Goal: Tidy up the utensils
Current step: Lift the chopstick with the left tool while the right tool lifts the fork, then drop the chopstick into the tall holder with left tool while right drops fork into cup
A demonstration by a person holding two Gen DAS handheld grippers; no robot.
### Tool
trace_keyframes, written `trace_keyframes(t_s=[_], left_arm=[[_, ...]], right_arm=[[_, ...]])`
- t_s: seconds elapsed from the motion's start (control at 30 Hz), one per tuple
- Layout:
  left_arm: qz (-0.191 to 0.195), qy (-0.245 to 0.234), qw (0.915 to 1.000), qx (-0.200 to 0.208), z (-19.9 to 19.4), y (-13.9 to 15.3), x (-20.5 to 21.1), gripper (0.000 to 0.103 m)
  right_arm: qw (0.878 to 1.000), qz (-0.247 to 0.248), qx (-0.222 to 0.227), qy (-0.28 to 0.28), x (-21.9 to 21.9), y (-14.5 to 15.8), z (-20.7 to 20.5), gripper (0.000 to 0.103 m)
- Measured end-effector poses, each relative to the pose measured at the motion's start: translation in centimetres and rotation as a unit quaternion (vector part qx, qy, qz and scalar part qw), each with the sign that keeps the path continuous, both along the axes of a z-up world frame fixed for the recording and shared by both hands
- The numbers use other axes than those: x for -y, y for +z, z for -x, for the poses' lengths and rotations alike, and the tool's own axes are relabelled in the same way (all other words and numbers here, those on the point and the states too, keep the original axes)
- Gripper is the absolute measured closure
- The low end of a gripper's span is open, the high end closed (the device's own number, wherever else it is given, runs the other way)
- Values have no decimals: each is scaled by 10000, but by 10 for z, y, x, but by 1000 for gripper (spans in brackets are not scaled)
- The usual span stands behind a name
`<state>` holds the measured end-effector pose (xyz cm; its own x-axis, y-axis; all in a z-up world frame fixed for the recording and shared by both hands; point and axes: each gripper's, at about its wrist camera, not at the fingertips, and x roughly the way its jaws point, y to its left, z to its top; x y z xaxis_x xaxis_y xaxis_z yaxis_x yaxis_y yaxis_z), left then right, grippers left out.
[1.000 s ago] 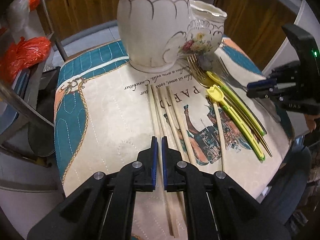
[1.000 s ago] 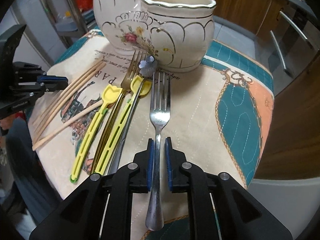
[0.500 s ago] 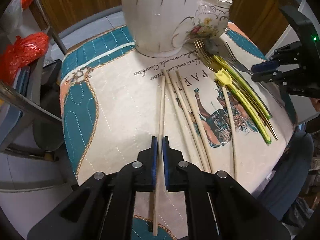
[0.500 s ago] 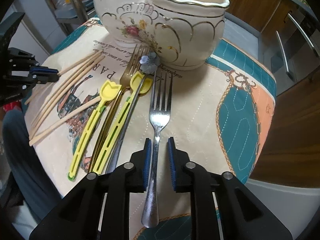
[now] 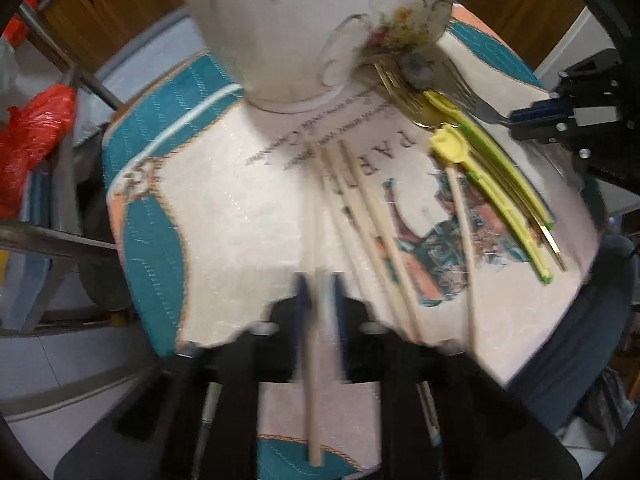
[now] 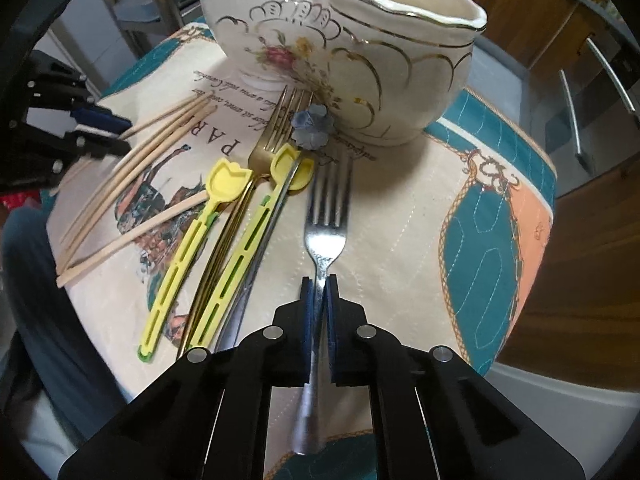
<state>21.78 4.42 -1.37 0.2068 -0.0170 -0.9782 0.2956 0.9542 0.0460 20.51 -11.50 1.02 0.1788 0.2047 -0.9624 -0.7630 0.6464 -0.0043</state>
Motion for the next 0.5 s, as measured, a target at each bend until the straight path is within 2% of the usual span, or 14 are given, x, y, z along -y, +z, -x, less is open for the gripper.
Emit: trace_keyframes(t_s=[0.17, 0.3, 0.37, 0.4, 0.47, 0.5], left_arm=[[549, 298, 9965, 563, 20, 6, -24, 98], [1025, 581, 9842, 1324, 43, 23, -46, 98], [1271, 743, 9736, 1742, 53, 35, -56, 98], [1531, 799, 9642, 2013, 60, 42, -63, 98], [1740, 942, 9499, 2421, 69, 52, -70, 98], [1907, 995, 9398, 2655, 73, 57, -74, 98]], right_arm=[[9980, -552, 297, -110, 22, 16, 9, 97], [9904, -1188, 678, -191, 44, 40, 21, 97], [9848, -1460, 909, -246, 58, 47, 27, 97], [9813, -1602, 1032, -260, 63, 51, 32, 97], [9726, -1911, 1275, -343, 72, 57, 42, 97], [9693, -2032, 1336, -376, 76, 58, 45, 97]])
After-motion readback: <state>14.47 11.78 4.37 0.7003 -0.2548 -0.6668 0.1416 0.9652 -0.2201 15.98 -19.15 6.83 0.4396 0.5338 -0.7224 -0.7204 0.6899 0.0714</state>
